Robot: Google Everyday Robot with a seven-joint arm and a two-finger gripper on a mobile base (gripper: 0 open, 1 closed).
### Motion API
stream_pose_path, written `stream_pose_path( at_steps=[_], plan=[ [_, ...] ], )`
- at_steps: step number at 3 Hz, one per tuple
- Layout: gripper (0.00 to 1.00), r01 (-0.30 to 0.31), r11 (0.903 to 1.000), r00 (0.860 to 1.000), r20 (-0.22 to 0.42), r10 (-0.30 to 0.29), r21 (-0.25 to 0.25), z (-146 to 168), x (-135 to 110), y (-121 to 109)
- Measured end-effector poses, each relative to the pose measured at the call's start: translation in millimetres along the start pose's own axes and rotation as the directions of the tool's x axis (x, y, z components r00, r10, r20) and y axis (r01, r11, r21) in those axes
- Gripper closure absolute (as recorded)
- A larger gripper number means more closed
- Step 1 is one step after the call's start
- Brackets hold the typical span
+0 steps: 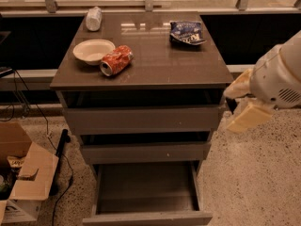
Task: Close bottom drawer
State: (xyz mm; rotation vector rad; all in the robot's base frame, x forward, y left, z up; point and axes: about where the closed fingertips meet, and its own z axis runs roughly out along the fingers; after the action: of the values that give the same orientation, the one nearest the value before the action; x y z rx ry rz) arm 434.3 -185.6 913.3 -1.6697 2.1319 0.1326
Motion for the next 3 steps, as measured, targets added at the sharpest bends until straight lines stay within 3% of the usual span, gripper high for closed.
stream_pose_path(
  at_steps=[1,2,3],
  plan=[
    [0.66,-0.031,0.9973,0.997,0.071,0.035,-0.066,64,10,19],
    [0.89,-0.083,0.9881,0.987,0.130,0.100,-0.129,123,31,31],
    [1.00,-0.199,0.9517,0.960,0.150,0.238,-0.234,187,64,51]
  ],
)
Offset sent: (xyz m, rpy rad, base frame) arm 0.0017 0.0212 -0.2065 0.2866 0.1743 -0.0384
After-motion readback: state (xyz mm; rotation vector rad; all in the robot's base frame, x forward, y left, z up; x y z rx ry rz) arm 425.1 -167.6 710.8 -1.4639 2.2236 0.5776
